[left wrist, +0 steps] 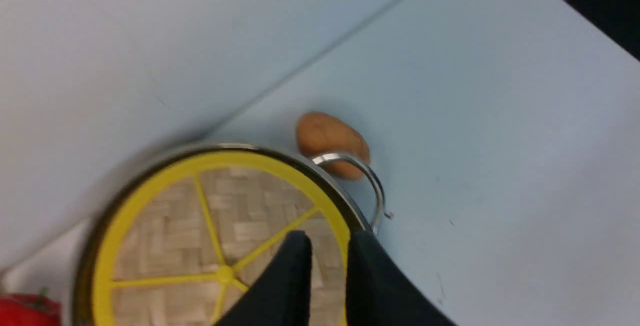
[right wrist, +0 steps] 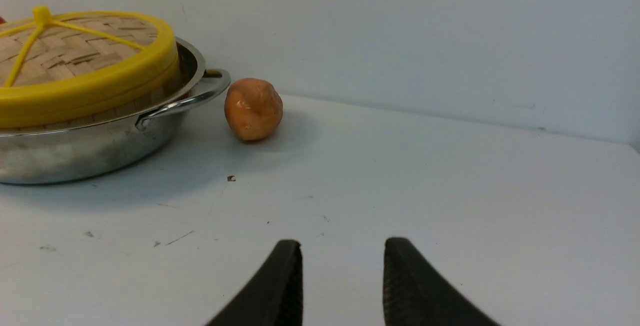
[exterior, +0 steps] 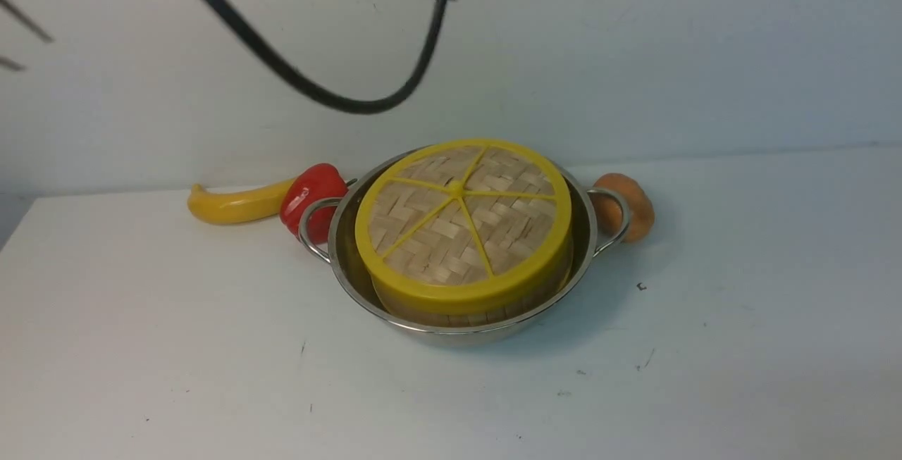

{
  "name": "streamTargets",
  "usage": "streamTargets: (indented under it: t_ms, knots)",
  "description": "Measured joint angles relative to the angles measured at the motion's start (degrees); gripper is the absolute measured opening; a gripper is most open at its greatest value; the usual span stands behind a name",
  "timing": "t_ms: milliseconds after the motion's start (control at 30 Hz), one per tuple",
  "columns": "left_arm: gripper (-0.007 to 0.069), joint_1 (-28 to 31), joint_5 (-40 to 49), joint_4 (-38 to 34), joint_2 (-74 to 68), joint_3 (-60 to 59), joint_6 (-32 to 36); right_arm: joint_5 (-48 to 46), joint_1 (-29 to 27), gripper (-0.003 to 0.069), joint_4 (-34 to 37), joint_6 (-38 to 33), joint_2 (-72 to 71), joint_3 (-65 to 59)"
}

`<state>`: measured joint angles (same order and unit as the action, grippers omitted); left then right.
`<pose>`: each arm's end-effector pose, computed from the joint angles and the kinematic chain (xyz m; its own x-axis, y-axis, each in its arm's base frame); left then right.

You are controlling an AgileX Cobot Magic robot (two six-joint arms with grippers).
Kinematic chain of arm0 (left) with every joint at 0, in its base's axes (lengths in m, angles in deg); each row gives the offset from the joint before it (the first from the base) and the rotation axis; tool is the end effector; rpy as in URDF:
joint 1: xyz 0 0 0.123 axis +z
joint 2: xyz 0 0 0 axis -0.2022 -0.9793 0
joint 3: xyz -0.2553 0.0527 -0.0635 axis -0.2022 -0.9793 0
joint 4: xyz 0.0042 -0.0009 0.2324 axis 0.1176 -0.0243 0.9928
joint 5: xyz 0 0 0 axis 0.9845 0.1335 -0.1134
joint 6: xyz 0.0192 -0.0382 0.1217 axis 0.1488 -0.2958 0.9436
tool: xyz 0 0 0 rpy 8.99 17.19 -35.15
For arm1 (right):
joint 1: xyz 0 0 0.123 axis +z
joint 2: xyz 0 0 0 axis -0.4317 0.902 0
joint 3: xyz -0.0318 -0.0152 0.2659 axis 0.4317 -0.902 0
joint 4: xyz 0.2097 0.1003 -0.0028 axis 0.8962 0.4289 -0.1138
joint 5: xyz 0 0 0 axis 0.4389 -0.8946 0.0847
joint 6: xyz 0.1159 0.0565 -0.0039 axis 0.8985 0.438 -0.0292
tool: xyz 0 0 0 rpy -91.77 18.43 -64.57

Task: Place the steamer in the pot on the white table, and put the lid on the steamer.

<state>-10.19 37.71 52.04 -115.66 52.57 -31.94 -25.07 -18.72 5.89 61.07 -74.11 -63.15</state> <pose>0.3312 -0.1688 0.4204 -0.4584 0.2480 -0.8534 0.5920 0.8014 -0.0851 0.0867 0.0112 0.1682 -0.2586 -0.1135 -0.9593 -0.1468 0.9862 -0.0771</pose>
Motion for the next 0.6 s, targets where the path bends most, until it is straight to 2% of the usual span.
streamTargets:
  t_ms: [67, 100, 233, 300, 333, 600]
  knots:
    - [0.0104, 0.0, -5.6, 2.1, 5.2, -5.3, 0.0, 0.0, 0.0, 0.0249, 0.0, 0.0, 0.0, 0.0]
    - [0.0104, 0.0, -13.0, 5.9, 13.4, -13.6, 0.0, 0.0, 0.0, 0.0249, 0.0, 0.1, 0.0, 0.0]
    - [0.0104, 2.0, -21.2, 11.5, 27.4, -30.1, -0.1, 0.0, 0.0, 0.0249, 0.0, 0.1, 0.0, 0.0]
    - [0.0104, 3.9, -22.3, 11.8, 33.1, -36.8, -0.6, 0.0, 0.0, 0.0249, 0.0, 0.0, 0.0, 0.0]
    - [0.0104, 6.5, -22.4, 11.7, 38.0, -44.3, -1.2, 0.0, 0.0, 0.0249, 0.0, 0.0, 0.0, 0.0]
    - [0.0116, 17.8, -23.9, 12.1, 63.4, -73.2, -2.7, 0.0, 0.0, 0.0249, 0.0, 0.0, 0.0, 0.0]
